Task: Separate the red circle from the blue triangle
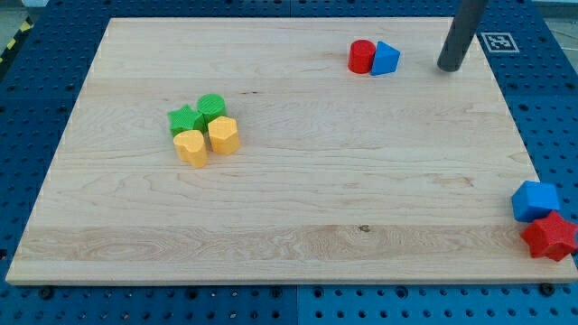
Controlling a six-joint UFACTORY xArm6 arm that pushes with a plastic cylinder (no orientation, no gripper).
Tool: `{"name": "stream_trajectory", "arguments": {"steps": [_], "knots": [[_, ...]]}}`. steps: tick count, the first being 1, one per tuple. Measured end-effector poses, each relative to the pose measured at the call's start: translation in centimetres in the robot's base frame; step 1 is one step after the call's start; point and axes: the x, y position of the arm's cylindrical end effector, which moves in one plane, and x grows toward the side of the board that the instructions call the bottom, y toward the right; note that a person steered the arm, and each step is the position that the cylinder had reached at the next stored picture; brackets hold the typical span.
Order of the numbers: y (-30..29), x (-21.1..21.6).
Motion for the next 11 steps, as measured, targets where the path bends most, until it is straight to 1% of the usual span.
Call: {"name": "stream_trajectory", "arguments": {"steps": [1,2,3,4,5,6,8,9,10,11], "knots": [[-2.4,-0.6],[-6.9,-0.7],[-8.8,-1.6],[-8.9,-2.8],[-9.7,-2.8],[-11.7,-3.3],[-11.3,-3.5],[-12.6,-3.4],[-16.6,-3.8],[-16.8,-4.2]]}}
